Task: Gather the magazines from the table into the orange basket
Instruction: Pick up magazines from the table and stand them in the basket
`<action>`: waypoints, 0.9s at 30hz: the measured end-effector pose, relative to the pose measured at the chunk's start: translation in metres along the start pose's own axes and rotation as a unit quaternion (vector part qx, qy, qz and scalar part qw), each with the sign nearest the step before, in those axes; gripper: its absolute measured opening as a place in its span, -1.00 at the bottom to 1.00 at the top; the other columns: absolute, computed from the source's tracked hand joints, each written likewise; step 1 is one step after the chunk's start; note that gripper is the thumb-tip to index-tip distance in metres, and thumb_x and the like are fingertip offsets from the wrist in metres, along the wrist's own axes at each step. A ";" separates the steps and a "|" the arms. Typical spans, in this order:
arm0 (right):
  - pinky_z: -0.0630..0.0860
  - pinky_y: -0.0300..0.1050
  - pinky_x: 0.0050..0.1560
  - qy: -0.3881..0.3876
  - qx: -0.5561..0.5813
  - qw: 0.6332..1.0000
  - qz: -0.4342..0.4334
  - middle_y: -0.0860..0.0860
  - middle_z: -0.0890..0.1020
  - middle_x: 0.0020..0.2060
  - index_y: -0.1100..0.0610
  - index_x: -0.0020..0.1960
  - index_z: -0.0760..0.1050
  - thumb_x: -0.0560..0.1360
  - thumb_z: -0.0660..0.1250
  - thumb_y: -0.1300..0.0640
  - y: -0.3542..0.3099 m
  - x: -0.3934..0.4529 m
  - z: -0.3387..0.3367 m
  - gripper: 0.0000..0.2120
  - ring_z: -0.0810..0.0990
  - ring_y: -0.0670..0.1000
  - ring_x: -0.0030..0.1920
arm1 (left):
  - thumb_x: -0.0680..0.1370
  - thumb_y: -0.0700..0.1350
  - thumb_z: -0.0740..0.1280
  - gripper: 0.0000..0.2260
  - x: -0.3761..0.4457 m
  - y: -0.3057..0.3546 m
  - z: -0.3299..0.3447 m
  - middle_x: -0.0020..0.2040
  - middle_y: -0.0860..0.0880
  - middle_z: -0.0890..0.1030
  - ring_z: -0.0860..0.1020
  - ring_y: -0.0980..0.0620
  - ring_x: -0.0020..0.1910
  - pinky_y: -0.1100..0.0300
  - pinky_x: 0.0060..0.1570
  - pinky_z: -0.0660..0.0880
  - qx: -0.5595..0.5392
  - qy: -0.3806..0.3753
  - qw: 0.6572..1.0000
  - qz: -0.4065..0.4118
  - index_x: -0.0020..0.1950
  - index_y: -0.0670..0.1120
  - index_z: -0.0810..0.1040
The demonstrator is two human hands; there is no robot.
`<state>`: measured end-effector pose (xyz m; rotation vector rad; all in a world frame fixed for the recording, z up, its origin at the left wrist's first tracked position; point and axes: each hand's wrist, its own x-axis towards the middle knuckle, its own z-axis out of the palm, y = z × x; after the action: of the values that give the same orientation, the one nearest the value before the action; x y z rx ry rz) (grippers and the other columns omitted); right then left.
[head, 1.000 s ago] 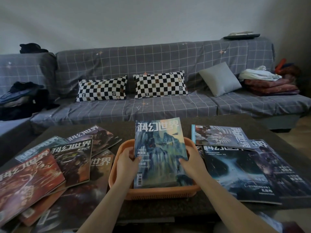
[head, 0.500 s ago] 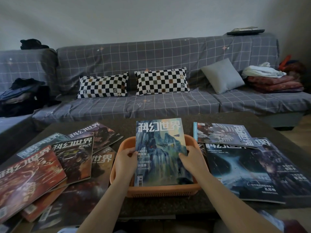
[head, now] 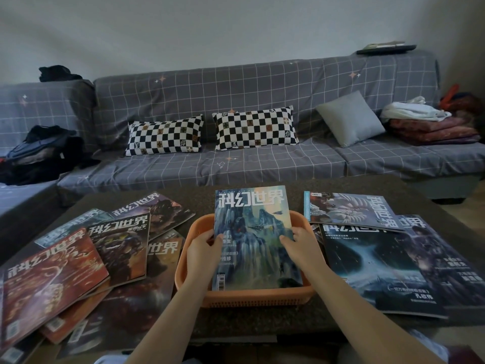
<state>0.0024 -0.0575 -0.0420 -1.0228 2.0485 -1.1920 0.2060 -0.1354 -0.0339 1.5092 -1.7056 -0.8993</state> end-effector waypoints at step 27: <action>0.47 -0.22 -0.16 0.127 0.062 0.990 -0.026 0.01 0.59 0.04 0.03 0.29 0.41 0.56 0.24 0.06 0.058 0.037 -0.155 -0.69 0.54 -0.12 -0.09 | 0.61 -0.06 0.22 -0.77 -0.011 0.152 0.183 0.14 0.04 0.55 0.47 0.29 -0.15 0.53 -0.33 0.36 0.003 -0.121 0.972 0.200 0.25 0.00 0.50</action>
<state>-0.1560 0.0027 -0.0265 -0.9072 2.1166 -1.5250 -0.0272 -0.1001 -0.0026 1.0307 -2.0922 -0.8838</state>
